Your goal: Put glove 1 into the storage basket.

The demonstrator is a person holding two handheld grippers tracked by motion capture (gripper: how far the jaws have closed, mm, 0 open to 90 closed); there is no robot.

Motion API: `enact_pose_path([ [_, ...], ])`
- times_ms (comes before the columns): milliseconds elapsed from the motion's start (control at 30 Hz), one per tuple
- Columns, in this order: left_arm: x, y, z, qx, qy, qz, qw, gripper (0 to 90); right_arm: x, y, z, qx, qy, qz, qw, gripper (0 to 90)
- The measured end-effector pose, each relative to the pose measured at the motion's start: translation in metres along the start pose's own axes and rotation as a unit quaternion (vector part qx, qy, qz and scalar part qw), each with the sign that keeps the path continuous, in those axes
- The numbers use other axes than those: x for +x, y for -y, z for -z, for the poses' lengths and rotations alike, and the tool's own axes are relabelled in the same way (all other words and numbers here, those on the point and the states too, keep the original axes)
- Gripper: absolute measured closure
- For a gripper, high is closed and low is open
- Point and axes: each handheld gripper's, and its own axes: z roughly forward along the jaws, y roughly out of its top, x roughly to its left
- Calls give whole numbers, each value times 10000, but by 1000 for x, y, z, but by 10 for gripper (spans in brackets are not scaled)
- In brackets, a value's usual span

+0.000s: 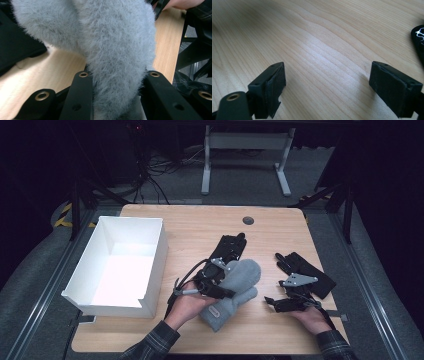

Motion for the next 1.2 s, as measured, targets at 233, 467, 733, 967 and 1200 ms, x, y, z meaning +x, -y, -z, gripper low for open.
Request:
enact_pose_path([
  [233,0,-11,24,-153,-147,9,9998,719,0,0,0,-3,9,-8,10000,139],
  [467,0,-22,49,-263,-287,-22,9992,718,0,0,0,-3,11,-5,10000,139],
  [733,6,-31,85,-435,-378,35,9983,718,0,0,0,0,10,-10,10000,138],
  [967,15,-33,123,-540,-551,125,9969,718,0,0,0,-4,12,-6,10000,138],
  [1200,26,-27,156,-674,-724,270,9947,718,0,0,0,-2,13,-11,10000,138],
])
